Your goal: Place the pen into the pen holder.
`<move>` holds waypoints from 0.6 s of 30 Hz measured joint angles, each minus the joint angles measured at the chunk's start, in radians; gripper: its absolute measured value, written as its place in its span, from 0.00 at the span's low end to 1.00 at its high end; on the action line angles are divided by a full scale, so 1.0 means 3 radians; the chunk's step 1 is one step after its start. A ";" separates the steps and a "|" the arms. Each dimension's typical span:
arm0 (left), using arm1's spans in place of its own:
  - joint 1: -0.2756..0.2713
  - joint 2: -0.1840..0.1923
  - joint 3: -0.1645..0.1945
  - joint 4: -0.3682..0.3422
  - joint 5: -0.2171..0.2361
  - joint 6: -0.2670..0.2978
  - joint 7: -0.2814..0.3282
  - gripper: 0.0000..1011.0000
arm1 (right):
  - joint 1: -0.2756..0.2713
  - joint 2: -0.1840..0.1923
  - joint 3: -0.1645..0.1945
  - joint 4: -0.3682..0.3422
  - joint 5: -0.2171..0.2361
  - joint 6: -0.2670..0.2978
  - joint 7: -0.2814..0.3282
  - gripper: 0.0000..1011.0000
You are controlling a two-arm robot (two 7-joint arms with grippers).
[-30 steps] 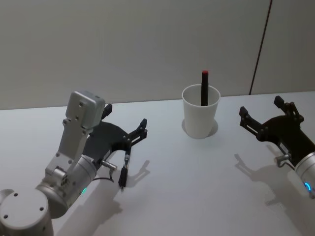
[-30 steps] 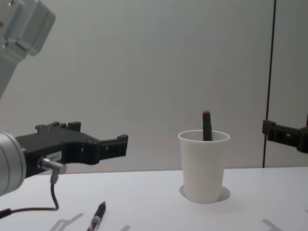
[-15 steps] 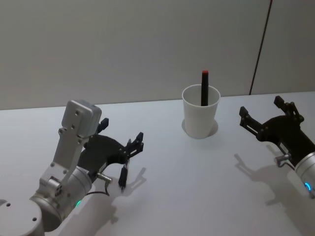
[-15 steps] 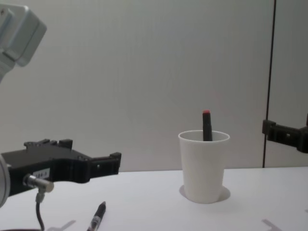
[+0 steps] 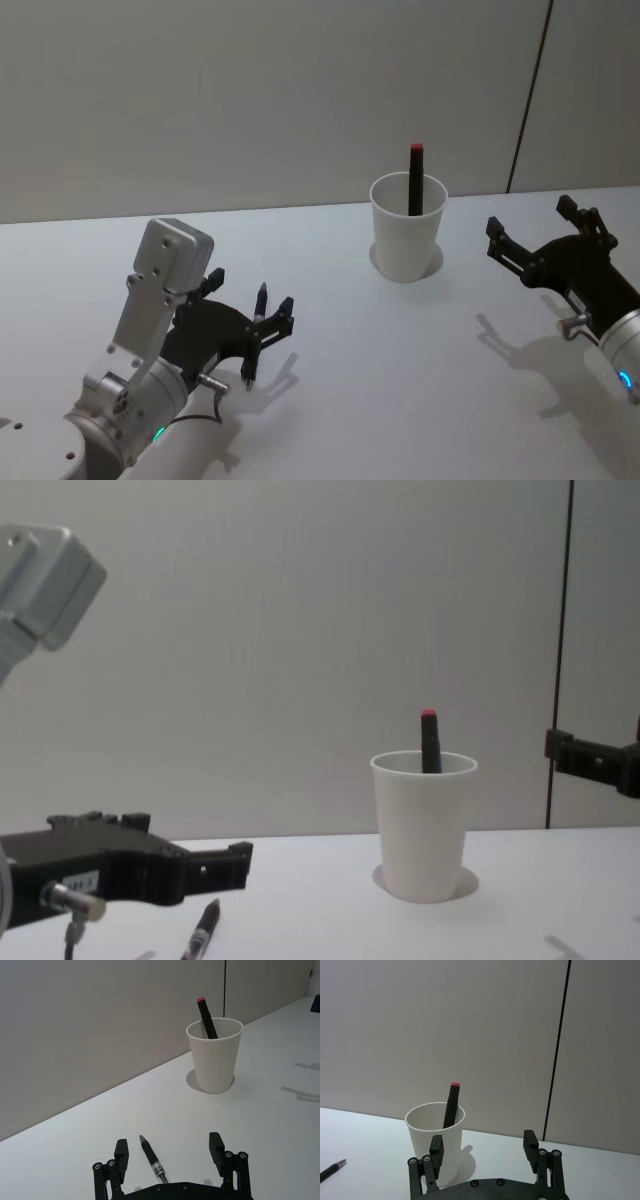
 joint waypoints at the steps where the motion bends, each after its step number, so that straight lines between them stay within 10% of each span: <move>1: 0.0002 0.0000 0.0000 -0.0002 -0.0002 0.0016 -0.0002 0.99 | 0.0000 0.0000 0.0000 0.0000 0.0000 0.0000 0.0000 0.99; 18: -0.0014 -0.0087 0.0019 0.0020 0.0002 0.0412 -0.0051 0.99 | 0.0000 0.0000 0.0000 0.0000 0.0000 0.0000 0.0000 0.99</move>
